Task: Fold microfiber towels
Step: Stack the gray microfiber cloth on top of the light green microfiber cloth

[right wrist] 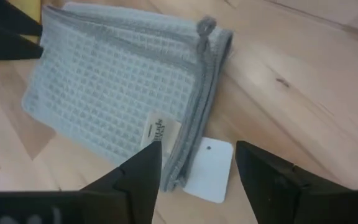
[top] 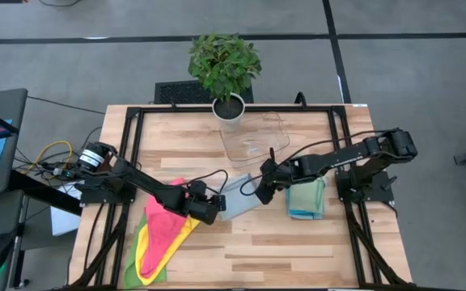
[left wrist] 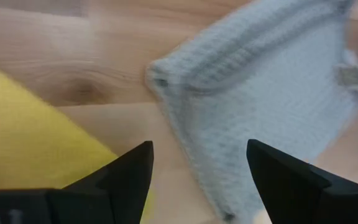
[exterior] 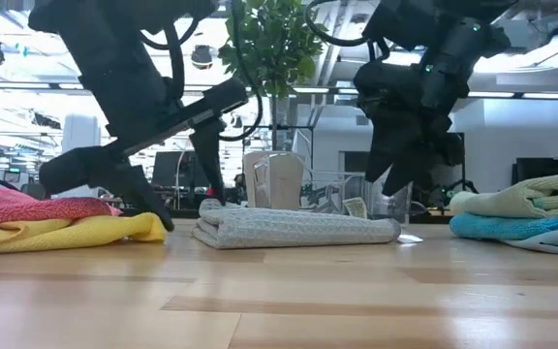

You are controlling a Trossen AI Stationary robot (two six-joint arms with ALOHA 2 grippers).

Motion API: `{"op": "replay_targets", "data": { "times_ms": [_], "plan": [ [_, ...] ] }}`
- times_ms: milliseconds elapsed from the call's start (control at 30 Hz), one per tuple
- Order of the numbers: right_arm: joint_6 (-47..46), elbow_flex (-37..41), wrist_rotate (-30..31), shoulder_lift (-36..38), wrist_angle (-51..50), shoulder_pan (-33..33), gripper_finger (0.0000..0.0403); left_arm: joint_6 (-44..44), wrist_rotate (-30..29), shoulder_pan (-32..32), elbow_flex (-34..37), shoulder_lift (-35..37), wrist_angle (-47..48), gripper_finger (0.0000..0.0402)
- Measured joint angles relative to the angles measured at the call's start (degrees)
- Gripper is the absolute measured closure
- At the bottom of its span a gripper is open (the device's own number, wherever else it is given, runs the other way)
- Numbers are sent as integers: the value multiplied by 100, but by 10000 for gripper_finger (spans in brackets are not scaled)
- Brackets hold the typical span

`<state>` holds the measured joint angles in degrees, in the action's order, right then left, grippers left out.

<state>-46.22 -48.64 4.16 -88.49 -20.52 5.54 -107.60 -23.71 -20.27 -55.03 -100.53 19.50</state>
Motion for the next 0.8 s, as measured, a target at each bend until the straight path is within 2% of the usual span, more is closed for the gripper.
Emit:
{"op": "replay_targets", "data": {
  "times_ms": [333, 533, 800],
  "plan": [
    [117, 11, 195, -390, -26, -95, 163, -124, 116, 191, -30, -526, -505, 149],
    [166, 7, 101, -1019, 647, -118, 163, -340, 52, 193, -32, -567, -451, 156],
    [234, -166, 18, -1347, 677, -135, 163, -144, 103, 229, -15, -579, -404, 220]
  ]
}}
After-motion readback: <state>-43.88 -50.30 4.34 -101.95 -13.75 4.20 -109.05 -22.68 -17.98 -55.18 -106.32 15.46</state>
